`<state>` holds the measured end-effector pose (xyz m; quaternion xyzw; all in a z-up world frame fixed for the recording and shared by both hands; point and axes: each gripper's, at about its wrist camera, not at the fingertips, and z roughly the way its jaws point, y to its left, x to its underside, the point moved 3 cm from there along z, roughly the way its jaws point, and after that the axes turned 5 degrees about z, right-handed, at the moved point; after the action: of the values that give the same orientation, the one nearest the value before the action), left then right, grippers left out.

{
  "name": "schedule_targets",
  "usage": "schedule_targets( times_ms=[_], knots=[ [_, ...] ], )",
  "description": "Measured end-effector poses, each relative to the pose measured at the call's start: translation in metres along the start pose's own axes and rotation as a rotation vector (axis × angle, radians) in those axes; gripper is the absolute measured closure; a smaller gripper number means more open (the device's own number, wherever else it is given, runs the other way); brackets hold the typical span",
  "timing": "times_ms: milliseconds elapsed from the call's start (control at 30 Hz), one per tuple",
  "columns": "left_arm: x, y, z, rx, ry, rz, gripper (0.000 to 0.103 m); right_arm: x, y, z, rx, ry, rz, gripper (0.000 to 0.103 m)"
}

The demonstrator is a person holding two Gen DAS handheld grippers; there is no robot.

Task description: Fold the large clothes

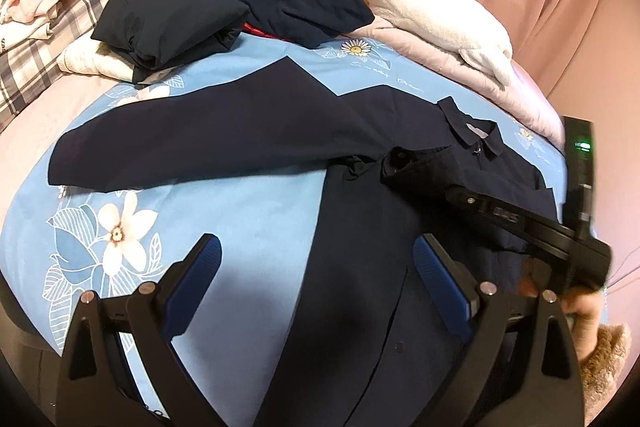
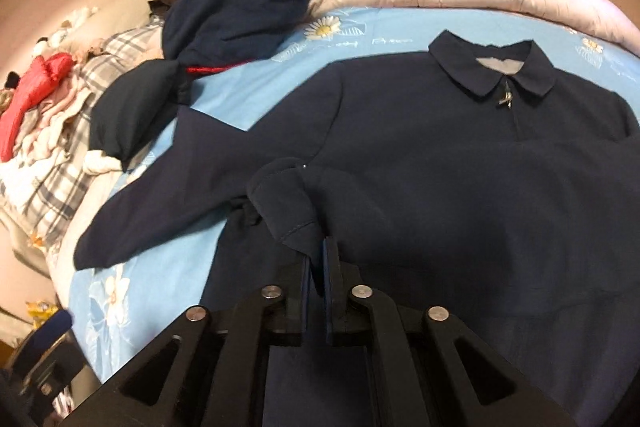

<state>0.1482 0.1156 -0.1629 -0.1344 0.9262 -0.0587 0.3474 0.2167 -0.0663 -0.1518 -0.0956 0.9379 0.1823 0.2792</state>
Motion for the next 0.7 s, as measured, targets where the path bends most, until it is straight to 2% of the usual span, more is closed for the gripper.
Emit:
schedule_targets(
  times_ms=[67, 133, 333, 533, 667, 700],
  knots=[
    [-0.003, -0.002, 0.002, 0.01, 0.002, -0.001, 0.006, -0.001, -0.005, -0.015, -0.03, -0.022, 0.008, 0.064],
    [-0.006, -0.007, 0.005, 0.021, 0.002, 0.002, 0.006, -0.001, -0.013, -0.037, -0.068, -0.075, 0.028, 0.052],
    [-0.021, -0.029, 0.03, 0.094, 0.03, 0.034, 0.005, 0.0, -0.061, -0.084, -0.022, -0.158, 0.123, 0.052],
    [-0.032, -0.056, 0.087, 0.217, 0.121, 0.02, 0.007, 0.011, -0.127, -0.112, 0.151, -0.233, 0.212, 0.052],
    [-0.028, -0.068, 0.121, 0.291, 0.192, -0.018, 0.019, 0.02, -0.163, -0.12, 0.235, -0.251, 0.278, 0.052],
    [-0.025, -0.07, 0.128, 0.306, 0.209, -0.021, 0.02, 0.022, -0.172, -0.121, 0.254, -0.252, 0.295, 0.052]
  ],
)
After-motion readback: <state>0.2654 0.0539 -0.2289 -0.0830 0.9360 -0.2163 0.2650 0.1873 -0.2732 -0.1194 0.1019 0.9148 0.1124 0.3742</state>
